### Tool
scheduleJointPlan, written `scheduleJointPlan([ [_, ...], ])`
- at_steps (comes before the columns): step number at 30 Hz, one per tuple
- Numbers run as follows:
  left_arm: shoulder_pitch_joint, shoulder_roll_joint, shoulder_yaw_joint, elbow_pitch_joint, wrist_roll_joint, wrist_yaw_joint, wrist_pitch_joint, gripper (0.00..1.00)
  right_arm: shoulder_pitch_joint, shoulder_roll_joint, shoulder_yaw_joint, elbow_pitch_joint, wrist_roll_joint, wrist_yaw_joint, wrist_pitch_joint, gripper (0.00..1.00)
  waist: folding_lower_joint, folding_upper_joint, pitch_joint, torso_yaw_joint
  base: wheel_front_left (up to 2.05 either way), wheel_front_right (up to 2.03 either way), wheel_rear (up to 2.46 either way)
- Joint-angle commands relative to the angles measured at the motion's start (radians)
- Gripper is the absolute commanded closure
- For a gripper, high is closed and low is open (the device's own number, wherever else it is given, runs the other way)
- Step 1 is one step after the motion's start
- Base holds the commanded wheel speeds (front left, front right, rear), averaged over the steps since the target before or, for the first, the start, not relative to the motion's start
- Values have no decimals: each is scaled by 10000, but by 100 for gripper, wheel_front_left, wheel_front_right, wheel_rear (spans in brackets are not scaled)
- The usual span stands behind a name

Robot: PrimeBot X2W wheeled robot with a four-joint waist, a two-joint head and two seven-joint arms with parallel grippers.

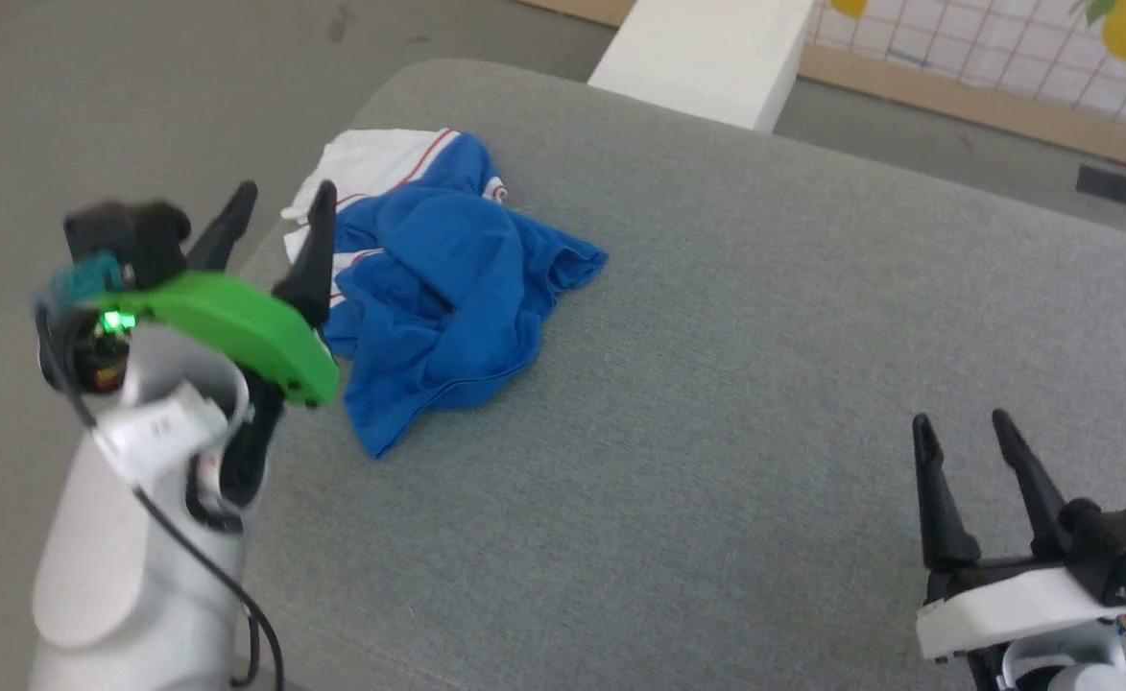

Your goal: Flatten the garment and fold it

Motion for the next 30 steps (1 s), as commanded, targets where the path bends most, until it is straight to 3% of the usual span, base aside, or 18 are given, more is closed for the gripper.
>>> scheduleJointPlan([
  [1, -478, 84, 3, 246, -138, -39, 357, 0, -205, 3, -33, -230, -109, -15, 96, 0, 0, 0, 472, -378, 0, 0, 0],
  [7, -1944, 241, 42, 1392, -654, 74, 2014, 0, -392, 3, -73, -1236, -412, -15, 535, 0, 0, 0, 1216, -862, 0, 0, 0],
  [12, -2715, 52, 329, 2364, -1263, 771, 3509, 0, -598, 3, -44, -1975, -581, -15, 856, 0, 0, 0, 1861, -1261, 0, 0, 0],
  [24, -3573, 385, 245, 3865, -970, 2490, 6037, 0, -1002, -82, -41, -2918, -668, -15, 1268, 0, 0, 0, 3223, -2011, 0, 0, 0],
  [30, -3486, 264, 341, 4000, -1177, 3272, 7252, 0, -1145, -167, -19, -3042, -597, -15, 1282, 0, 0, 0, 3567, -2221, 0, 0, 0],
])
